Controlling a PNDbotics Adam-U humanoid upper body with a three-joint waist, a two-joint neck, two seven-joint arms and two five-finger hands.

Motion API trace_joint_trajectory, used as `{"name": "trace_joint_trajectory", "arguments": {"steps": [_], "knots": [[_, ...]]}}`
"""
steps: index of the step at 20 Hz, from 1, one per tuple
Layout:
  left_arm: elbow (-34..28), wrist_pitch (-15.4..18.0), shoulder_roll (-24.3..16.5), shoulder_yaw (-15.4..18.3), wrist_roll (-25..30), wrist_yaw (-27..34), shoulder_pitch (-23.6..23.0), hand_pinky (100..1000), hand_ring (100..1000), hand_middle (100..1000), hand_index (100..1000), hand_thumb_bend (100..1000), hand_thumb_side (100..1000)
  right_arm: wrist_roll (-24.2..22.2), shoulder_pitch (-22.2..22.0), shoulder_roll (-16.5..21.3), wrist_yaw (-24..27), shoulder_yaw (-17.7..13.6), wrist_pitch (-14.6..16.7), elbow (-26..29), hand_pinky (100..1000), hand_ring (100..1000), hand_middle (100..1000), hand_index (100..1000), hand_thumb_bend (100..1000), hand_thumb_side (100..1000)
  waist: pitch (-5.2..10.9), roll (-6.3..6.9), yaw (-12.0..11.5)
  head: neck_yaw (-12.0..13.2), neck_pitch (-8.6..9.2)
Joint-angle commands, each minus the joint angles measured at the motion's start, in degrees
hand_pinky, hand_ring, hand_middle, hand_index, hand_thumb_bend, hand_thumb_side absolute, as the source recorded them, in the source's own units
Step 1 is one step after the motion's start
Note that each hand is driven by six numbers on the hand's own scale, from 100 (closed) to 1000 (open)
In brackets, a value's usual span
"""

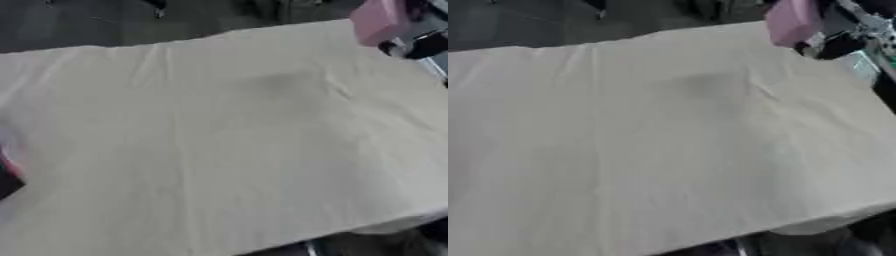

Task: Pick up the objects with one hand, pass them to the other hand, and then place them into the box on the other side of the table.

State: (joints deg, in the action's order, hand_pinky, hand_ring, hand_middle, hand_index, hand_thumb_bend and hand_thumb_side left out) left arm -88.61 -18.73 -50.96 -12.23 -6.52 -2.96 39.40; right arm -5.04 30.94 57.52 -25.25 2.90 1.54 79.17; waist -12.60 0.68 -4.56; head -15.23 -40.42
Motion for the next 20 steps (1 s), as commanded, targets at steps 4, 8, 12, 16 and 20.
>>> {"name": "trace_joint_trajectory", "arguments": {"steps": [4,8,12,16,20], "knots": [[-0.3,0.58,-1.07,1.61,-1.29,0.11,1.88,886,742,746,748,100,594,0.53,3.63,-5.51,-2.23,0.8,-2.54,1.58,838,754,492,601,385,100,1.55,-0.14,0.88,0.37,-1.22],[-0.75,0.96,-1.16,1.75,-1.77,0.35,2.82,886,742,745,748,102,580,0.85,4.25,-8.79,-4.15,1.6,-3.33,3.13,837,753,493,601,385,100,1.61,0.0,1.01,0.68,-1.32],[-1.12,1.39,-0.85,1.08,-1.19,0.15,4.5,885,743,746,749,110,568,0.86,4.58,-11.53,-6.98,2.63,-4.06,4.14,837,751,496,603,387,100,1.76,0.04,1.05,1.22,-1.17],[-1.21,1.67,-0.35,0.01,0.11,-0.43,6.31,882,745,746,749,120,559,-0.14,4.84,-13.93,-8.65,3.92,-4.34,4.88,835,749,496,603,387,100,1.91,-0.01,1.13,1.62,-0.88],[-1.22,2.09,-0.06,-1.33,1.69,-1.46,7.99,878,747,746,750,135,546,-0.56,5.28,-16.53,-9.75,5.03,-5.21,5.46,831,748,495,604,383,100,2.12,-0.14,1.27,2.11,-0.89]]}}
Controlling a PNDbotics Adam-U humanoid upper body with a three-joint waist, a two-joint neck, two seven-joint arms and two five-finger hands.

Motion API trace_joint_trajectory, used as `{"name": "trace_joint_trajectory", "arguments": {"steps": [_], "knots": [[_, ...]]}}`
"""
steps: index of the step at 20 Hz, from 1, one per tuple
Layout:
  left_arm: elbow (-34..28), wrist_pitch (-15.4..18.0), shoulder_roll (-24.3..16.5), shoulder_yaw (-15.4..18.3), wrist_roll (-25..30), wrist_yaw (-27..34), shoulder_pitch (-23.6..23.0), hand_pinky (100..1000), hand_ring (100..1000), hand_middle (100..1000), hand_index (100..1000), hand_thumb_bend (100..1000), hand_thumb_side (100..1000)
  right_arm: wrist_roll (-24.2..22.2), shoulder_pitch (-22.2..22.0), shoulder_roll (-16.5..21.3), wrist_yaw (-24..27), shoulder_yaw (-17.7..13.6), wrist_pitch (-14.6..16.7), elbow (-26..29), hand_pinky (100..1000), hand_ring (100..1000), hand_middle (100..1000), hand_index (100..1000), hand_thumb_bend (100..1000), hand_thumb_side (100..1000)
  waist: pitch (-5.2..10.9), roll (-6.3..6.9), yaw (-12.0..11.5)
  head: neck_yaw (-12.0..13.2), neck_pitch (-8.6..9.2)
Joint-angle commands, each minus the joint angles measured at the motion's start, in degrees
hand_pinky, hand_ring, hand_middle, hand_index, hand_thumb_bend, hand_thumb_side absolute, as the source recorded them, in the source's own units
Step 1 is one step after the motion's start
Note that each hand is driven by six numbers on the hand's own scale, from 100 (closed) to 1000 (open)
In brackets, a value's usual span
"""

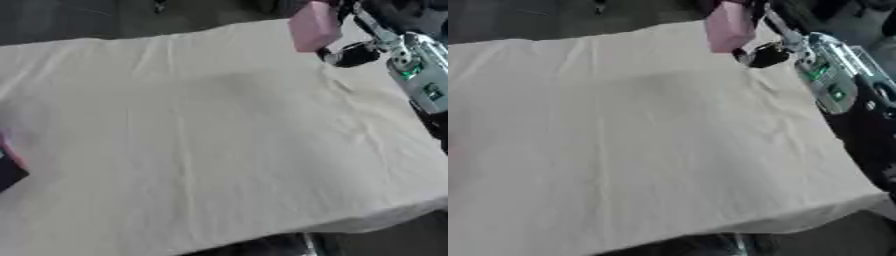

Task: Pick up the objects with one hand, pass them to the other hand, and then place them into the box on the other side of the table.

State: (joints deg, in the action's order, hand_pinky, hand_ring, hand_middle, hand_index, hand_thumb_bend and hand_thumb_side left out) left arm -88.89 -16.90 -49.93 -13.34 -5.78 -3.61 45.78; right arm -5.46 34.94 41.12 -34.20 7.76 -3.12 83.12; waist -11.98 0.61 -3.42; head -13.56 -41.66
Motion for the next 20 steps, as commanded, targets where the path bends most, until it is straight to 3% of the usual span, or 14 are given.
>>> {"name": "trace_joint_trajectory", "arguments": {"steps": [1,12,20], "knots": [[-0.89,0.37,-1.0,-0.66,1.46,-1.11,2.06,876,747,745,750,138,545,-0.29,1.39,-0.82,-0.91,0.54,-0.76,1.7,829,748,495,604,382,100,1.56,-0.12,0.18,0.6,0.34],[-3.41,1.48,2.2,-8.15,11.53,-4.29,8.1,868,760,756,779,185,560,-1.01,2.9,-6.74,-2.14,3.72,-4.34,3.02,814,741,487,602,371,100,1.72,-0.27,-0.63,-0.21,-0.29],[-6.82,-0.46,6.29,-15.37,22.07,-4.03,14.16,870,773,772,811,195,646,0.22,3.64,-9.72,-1.62,5.32,-6.89,2.43,800,732,478,598,358,100,1.36,0.11,-2.21,-1.32,-0.58]]}}
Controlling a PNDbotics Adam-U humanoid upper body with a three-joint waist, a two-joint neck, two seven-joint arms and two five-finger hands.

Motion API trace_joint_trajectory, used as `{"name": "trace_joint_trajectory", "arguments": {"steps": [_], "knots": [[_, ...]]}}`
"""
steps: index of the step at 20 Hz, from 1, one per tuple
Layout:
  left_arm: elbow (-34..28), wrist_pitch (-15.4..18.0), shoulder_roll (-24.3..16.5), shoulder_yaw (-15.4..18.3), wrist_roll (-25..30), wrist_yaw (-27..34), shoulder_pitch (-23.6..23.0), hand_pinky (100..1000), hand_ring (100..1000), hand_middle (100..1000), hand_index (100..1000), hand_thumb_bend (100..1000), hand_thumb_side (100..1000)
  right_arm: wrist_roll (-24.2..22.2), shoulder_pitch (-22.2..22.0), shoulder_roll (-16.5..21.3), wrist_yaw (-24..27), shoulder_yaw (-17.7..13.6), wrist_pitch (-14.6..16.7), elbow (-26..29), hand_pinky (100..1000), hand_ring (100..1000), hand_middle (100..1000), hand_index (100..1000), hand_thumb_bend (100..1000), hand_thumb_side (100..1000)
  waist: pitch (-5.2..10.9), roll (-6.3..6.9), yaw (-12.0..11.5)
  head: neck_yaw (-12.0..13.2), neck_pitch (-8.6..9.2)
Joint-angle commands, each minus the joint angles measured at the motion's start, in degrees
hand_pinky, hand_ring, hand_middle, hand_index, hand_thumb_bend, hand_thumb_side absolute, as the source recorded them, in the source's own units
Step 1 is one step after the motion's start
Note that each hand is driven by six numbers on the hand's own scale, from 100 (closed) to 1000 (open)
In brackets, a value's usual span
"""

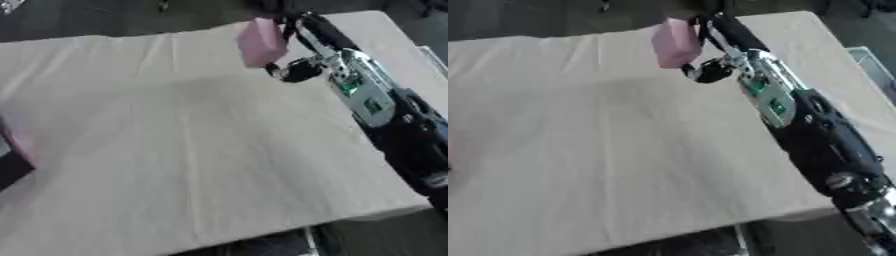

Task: Pick up the objects with one hand, pass them to the other hand, and then place them into the box on the other side of the table.

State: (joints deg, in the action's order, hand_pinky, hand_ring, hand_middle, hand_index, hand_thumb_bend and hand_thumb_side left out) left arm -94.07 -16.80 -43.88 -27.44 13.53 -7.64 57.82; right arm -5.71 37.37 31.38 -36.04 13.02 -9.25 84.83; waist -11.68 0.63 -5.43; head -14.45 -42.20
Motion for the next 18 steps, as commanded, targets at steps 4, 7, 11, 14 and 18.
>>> {"name": "trace_joint_trajectory", "arguments": {"steps": [4,7,11,14,18], "knots": [[-3.05,-1.88,3.11,-4.38,6.6,-0.97,4.82,871,782,781,835,227,634,1.43,1.54,-1.51,0.33,0.69,-2.15,-0.08,795,731,477,600,349,100,0.77,0.43,-1.12,-0.46,0.07],[-1.37,-2.61,5.82,-6.65,8.34,-3.94,6.33,876,795,792,851,292,602,1.06,1.89,-2.49,0.21,1.37,-2.17,-0.46,795,730,476,597,349,100,0.57,0.56,-1.5,-0.22,0.15],[2.68,-2.7,9.12,-7.86,9.65,-6.72,7.12,887,801,798,858,323,574,0.58,2.3,-3.7,-0.24,1.81,-2.06,-0.95,791,727,475,597,350,100,0.24,0.74,-1.91,0.01,0.46],[5.46,-2.84,11.09,-8.51,11.57,-7.45,7.5,897,805,798,856,323,577,0.14,2.74,-4.57,-0.57,2.3,-1.94,-1.02,789,726,475,598,348,100,-0.01,0.84,-2.13,0.18,0.74],[6.29,-2.74,13.27,-8.7,13.61,-8.12,8.11,903,812,800,856,372,576,-0.49,3.62,-5.9,-0.81,2.33,-1.94,-1.73,787,725,474,599,344,100,-0.62,1.05,-2.67,0.11,1.72]]}}
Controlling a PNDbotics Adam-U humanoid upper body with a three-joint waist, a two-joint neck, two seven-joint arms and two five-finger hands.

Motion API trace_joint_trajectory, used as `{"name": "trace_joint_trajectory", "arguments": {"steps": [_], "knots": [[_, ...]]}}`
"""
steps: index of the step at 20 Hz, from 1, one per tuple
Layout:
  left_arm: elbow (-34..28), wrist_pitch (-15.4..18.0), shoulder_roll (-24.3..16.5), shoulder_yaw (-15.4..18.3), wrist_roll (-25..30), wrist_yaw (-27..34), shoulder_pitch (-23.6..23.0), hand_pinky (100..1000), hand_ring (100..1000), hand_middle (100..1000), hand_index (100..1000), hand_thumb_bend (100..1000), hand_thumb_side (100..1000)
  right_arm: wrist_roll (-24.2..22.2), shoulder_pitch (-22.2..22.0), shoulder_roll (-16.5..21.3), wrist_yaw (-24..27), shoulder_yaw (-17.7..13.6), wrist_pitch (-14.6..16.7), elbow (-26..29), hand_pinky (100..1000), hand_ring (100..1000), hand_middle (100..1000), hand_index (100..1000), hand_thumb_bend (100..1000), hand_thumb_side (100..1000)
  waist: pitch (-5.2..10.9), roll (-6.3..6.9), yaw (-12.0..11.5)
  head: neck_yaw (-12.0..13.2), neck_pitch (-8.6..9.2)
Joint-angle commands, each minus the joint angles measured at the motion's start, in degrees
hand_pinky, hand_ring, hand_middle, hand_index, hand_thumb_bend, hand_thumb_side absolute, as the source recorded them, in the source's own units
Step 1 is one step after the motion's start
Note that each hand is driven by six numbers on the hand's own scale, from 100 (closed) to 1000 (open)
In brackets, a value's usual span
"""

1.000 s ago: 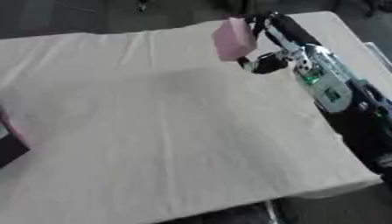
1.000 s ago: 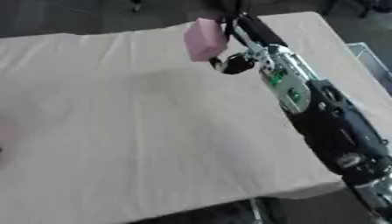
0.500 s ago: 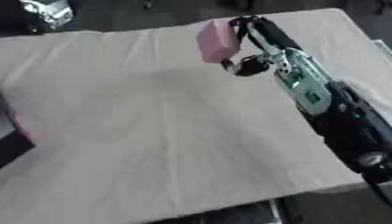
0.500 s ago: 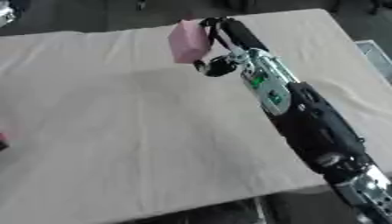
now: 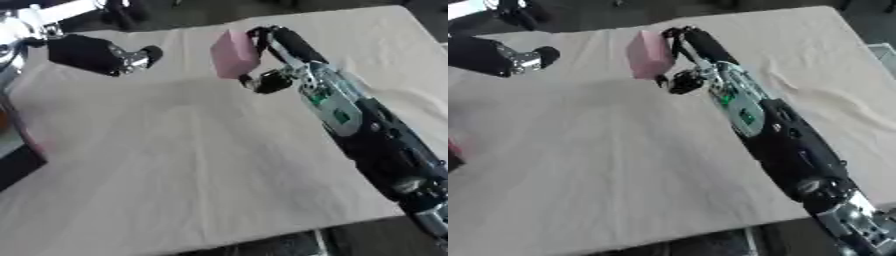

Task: Pick up the objects with one hand, pass them to the other hand, and then place them into the box on the other side of the table.

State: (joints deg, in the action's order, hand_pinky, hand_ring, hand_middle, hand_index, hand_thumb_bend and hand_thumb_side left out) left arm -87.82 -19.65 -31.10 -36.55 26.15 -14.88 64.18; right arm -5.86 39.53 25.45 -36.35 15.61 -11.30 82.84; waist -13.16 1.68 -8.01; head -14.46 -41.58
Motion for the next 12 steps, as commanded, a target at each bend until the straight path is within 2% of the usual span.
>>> {"name": "trace_joint_trajectory", "arguments": {"steps": [1,6,12], "knots": [[0.17,0.19,0.98,0.35,1.04,-1.44,1.84,905,814,801,855,388,569,-0.24,1.66,-0.19,-0.59,-0.27,0.11,0.22,787,725,474,599,343,100,0.76,0.03,-0.16,0.14,1.27],[2.66,0.52,3.95,0.22,-0.85,-5.78,2.07,913,827,806,865,498,499,0.65,2.41,-1.18,-1.24,0.02,-0.2,0.49,783,722,473,599,339,100,0.38,0.14,-0.35,0.22,1.74],[5.91,3.28,7.89,0.53,-5.62,-11.55,2.02,951,851,813,878,627,434,0.55,3.29,-2.22,-1.32,0.87,-1.19,0.96,773,717,473,600,338,100,-0.04,0.5,-0.62,0.19,1.88]]}}
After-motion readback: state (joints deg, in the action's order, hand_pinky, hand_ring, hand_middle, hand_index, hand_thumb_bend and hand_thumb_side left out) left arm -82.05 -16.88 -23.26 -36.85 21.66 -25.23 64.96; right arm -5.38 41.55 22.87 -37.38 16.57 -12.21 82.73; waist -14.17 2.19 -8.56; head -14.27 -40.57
